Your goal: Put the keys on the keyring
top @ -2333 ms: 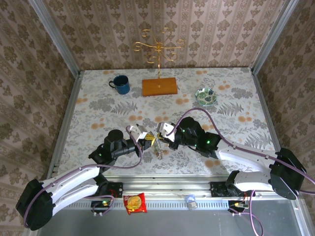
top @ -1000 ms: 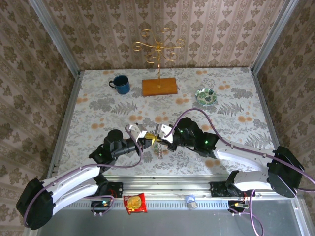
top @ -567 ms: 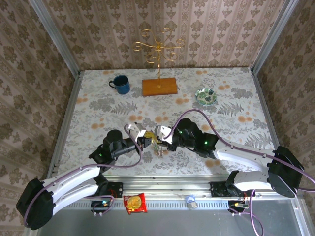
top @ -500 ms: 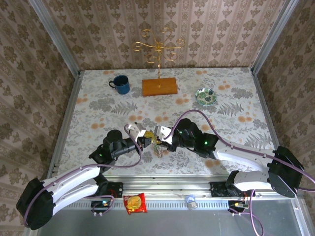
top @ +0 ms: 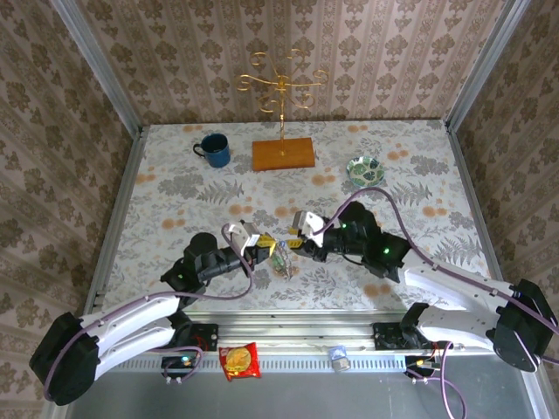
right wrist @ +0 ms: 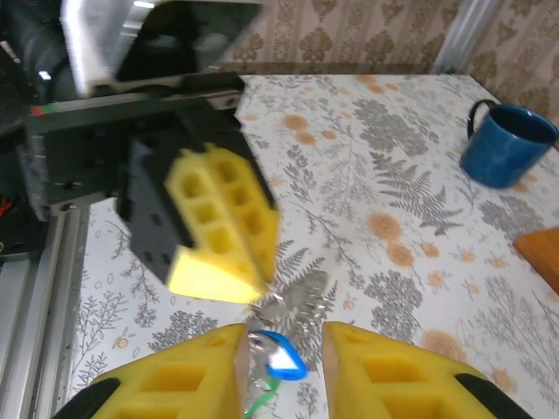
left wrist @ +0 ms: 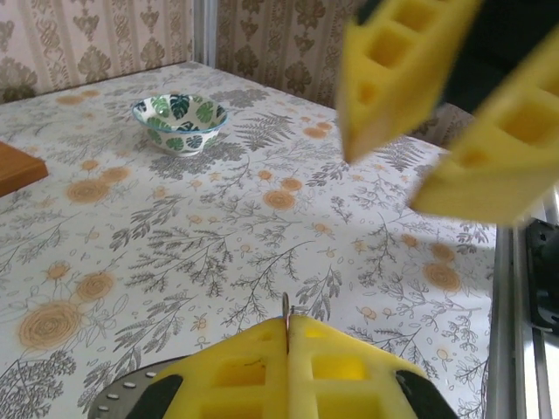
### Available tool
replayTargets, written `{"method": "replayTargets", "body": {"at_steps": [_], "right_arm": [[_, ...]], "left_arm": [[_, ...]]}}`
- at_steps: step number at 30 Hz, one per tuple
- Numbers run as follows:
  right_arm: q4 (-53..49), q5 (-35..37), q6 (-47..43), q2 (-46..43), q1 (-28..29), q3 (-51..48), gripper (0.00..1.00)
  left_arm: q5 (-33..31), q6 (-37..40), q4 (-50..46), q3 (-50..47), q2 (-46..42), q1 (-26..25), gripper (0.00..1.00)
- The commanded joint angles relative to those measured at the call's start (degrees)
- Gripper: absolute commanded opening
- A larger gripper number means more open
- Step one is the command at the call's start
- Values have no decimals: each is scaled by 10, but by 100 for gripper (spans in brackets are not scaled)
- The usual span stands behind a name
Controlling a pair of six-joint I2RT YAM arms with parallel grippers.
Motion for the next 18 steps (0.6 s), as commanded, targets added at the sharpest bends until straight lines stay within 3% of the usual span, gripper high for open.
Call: {"method": "replayTargets", "body": {"at_steps": [1,9,18], "right_arm": [[-6,-58,38,5,-15,-9,30],[-5,-114,61,54,-15,12,30],[9,-115,71,70,-15,15,25]], "left_arm": [[37,35,66,-11,1,-4,0],[71,53,120,-20,16,-5,0],[92,51,148,-18,31,-6,0]]}}
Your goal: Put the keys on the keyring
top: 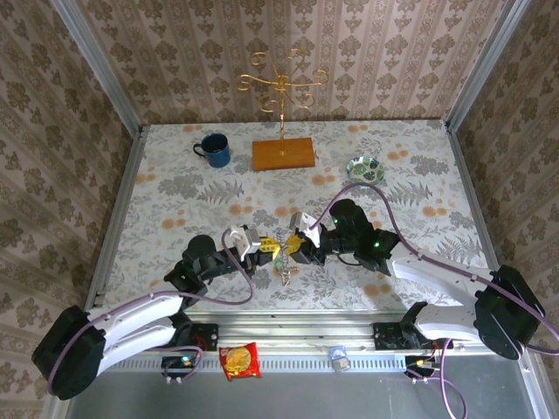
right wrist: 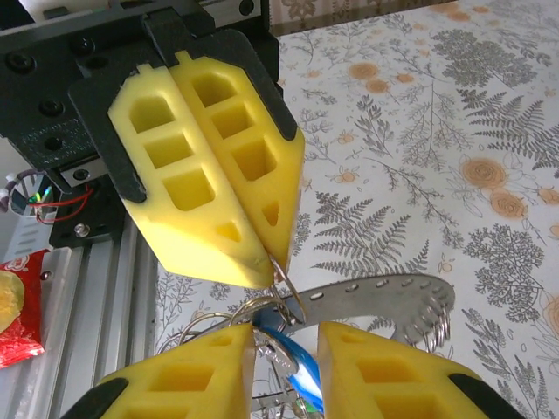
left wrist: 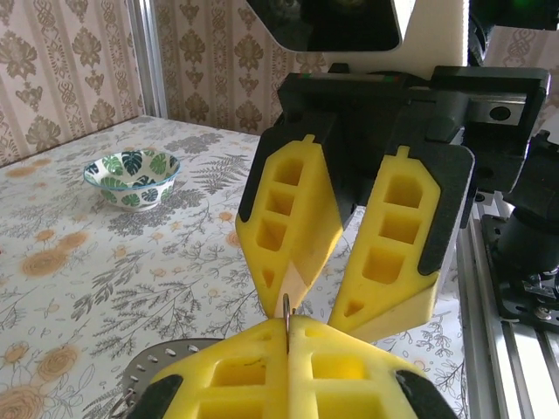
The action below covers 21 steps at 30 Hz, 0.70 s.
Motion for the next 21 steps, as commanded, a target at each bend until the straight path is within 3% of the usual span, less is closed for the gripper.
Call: {"method": "replayTargets", "body": {"at_steps": [1,10,15,18,21], "right_arm": [[16,-16,11,2,0,15,24],[34,-25,17,2,-1,8,16],[34,-50,17,7,0,14,1],[16,-53,2,3,0,19,0],[-20,-46,-23,-2,0,28,0]], "left_arm": [[21,10,46,-3,1,-5,0],[31,8,50,-2,4,-6,0],[31,5,62,-3,8,-7,0],[17,8,54,-5,10,-7,0],[0,27,14,-4,3,-7,6]]}}
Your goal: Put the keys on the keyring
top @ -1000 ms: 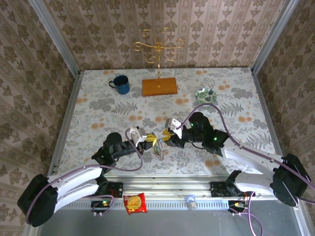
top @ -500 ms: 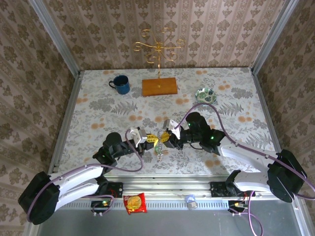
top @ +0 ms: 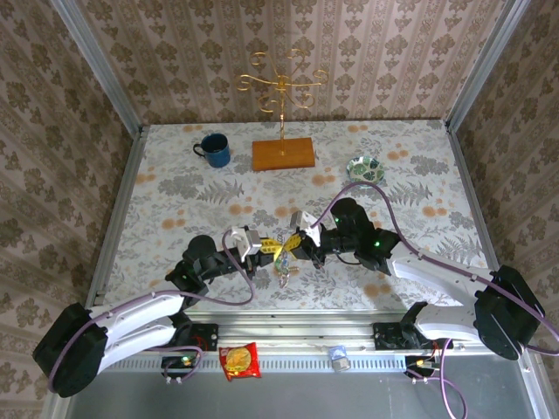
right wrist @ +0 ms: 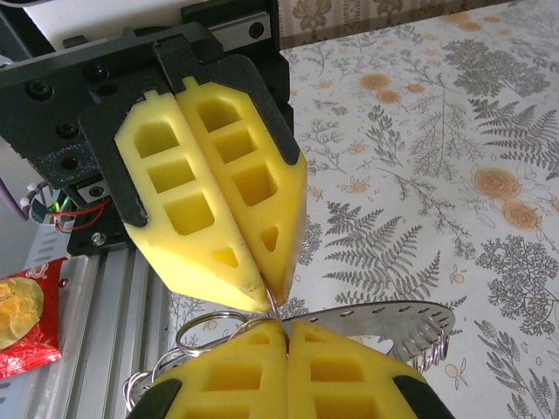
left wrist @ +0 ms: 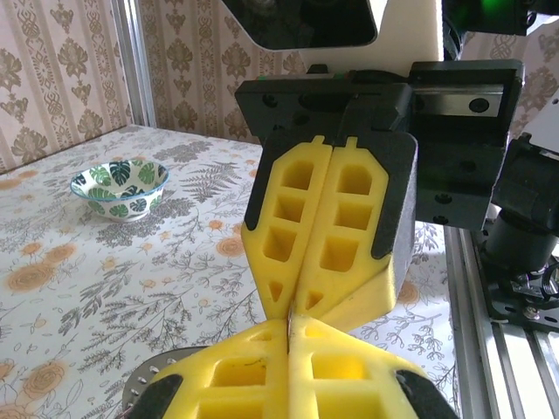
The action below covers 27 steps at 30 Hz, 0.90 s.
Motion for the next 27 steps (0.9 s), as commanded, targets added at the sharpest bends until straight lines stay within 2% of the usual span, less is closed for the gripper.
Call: {"method": "replayTargets", "body": {"at_steps": [1,8,17,19,22,24,25,27], "right_arm": [[-38,-21,-34,-1,3,30,0],[-124,-6,-76,21,8,73,0],[-159,6,-96,47,26,112,0],[-162,8,-99,52,30,117,0],[-164,8,-99,54,32,121,0],[-165,19,-96,49,31,120,0],[-164,28,-90,43,29,117,5],[-154,50,-76,27,23,101,24]], "left_arm": [[-9,29,-17,-2,-9,-4,7],[-3,76,-114,22,-22,-3,11],[8,89,-133,34,-17,-5,11],[13,92,-135,36,-15,-5,10],[21,99,-142,39,-14,-5,1],[22,102,-145,40,-15,-4,0],[22,102,-147,39,-17,-5,0],[20,103,-146,38,-20,-5,0]]}}
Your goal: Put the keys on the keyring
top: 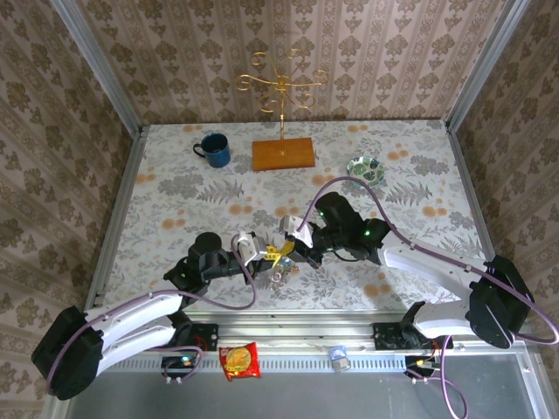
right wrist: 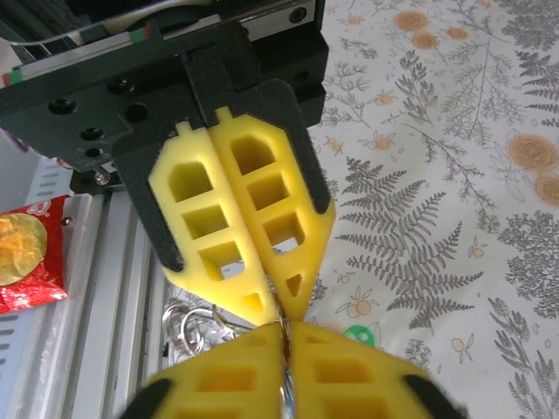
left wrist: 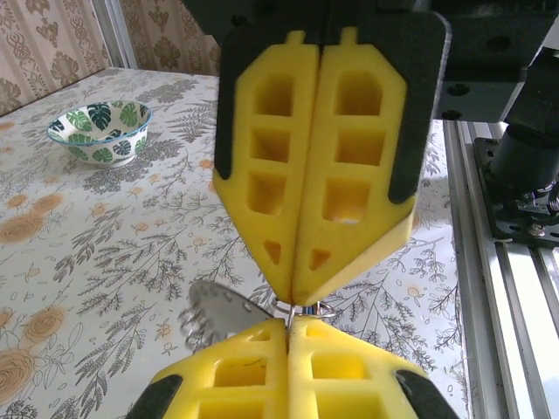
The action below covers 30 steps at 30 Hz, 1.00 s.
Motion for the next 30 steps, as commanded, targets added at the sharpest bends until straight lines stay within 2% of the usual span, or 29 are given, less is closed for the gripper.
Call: {"method": "replayTargets", "body": {"at_steps": [1,3,5,15,22,30], "right_arm": [[12,31,13,-30,-3,-7,29],[18,54,20,-51,-4,-32,37],[31,67,31,-65,-4,-54,40],[77,55,58,-30,9,-87,39],[93,52,57,-20,10,-86,29],[89,47,52,-17,10,-84,9]], "left_arm": [[10,15,-5,15,-8,-5,0],[7,14,-1,12,-12,-4,0],[6,13,3,11,-12,-4,0],[4,8,12,6,-14,-5,0],[3,7,16,4,-15,-5,0],[2,2,25,4,-17,-6,0]]}}
